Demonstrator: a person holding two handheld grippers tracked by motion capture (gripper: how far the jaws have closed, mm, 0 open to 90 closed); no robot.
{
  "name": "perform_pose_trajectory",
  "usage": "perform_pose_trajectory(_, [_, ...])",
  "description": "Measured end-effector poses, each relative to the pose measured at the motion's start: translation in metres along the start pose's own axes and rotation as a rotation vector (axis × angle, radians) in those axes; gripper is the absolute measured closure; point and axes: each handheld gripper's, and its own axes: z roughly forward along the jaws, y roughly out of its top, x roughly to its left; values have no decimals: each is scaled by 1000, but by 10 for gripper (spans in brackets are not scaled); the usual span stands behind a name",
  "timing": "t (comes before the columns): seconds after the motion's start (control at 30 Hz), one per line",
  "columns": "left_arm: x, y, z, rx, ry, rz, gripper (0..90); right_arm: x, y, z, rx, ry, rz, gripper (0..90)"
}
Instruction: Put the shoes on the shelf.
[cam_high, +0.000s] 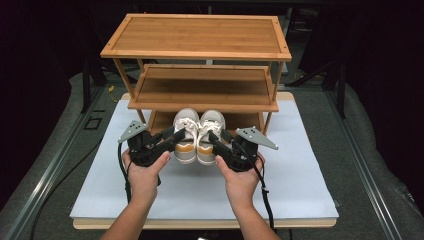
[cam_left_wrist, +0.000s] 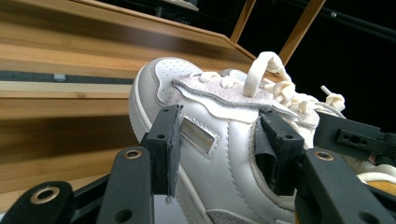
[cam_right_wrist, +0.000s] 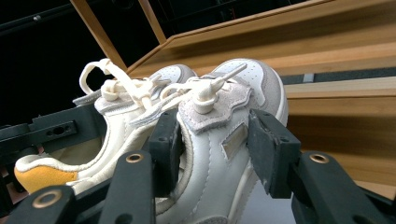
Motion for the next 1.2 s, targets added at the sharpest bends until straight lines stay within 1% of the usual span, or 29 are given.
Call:
perform_pose_trajectory(0.07, [0, 1, 0, -1, 1, 1, 543, 0, 2, 0, 4, 5, -4, 554])
perform_pose_trajectory(0.1, [0, 2, 0, -3, 0, 1, 543, 0, 3, 0, 8, -3, -6, 554])
perform_pose_trajectory(0.13, [0, 3, 1, -4, 0, 0, 543, 1, 4, 1, 1, -4, -6, 554])
perform_pose_trajectory(0.17, [0, 4, 1, -5, 1, 1, 543, 1, 6, 1, 9, 0, -14, 554])
perform_pose_trajectory(0.2, [0, 5, 1, -6, 1, 2, 543, 1, 7, 1, -2, -6, -10, 554])
perform_pose_trajectory(0.27, [0, 7, 1, -6, 0, 1, 543, 1, 8, 1, 7, -2, -8, 554])
perform_pose_trajectory(0.3, [0, 8, 1, -7, 0, 1, 543, 1, 9, 2, -2, -4, -6, 554])
perform_pose_trajectory(0.33, [0, 9, 2, -6, 0, 1, 543, 1, 9, 3, -13, 6, -5, 554])
perform_pose_trajectory(0.37, [0, 10, 2, -5, 0, 3, 543, 1, 10, 2, 6, 0, -8, 554])
perform_pose_trajectory(0.4, [0, 10, 2, -6, 0, 2, 543, 1, 10, 3, -13, 5, -4, 554])
perform_pose_trajectory(0.43, [0, 11, 2, -7, 0, 2, 543, 1, 11, 3, -1, -2, -6, 554])
perform_pose_trajectory(0.5, [0, 12, 2, -8, 1, 3, 543, 2, 13, 3, -1, -2, -6, 554])
perform_pose_trajectory(0.53, [0, 14, 2, -8, -3, -1, 543, 1, 14, 4, -3, 7, -9, 554])
perform_pose_trajectory(0.67, [1, 15, 3, -6, -3, -3, 543, 1, 16, 4, -8, 5, -6, 554])
perform_pose_trajectory(0.87, [2, 20, 5, -5, -5, -6, 542, 1, 20, 6, -2, 11, -5, 554])
perform_pose_trajectory(1.0, [2, 24, 6, -6, -4, -6, 543, 1, 25, 8, 7, 9, -8, 554])
perform_pose_trajectory(1.03, [2, 25, 7, -11, -5, -9, 543, 1, 27, 7, 20, 8, -12, 554])
perform_pose_trajectory(1.07, [3, 26, 7, -11, -5, -11, 542, 2, 28, 8, 12, 11, -13, 554])
perform_pose_trajectory(1.13, [3, 28, 8, -15, -6, -19, 542, 2, 31, 9, 14, 9, -12, 554])
perform_pose_trajectory(1.17, [3, 29, 8, -14, -5, -19, 543, 2, 34, 11, 12, -2, -16, 554])
perform_pose_trajectory(1.2, [3, 30, 9, -14, -3, -18, 543, 2, 36, 12, 11, 4, -17, 554])
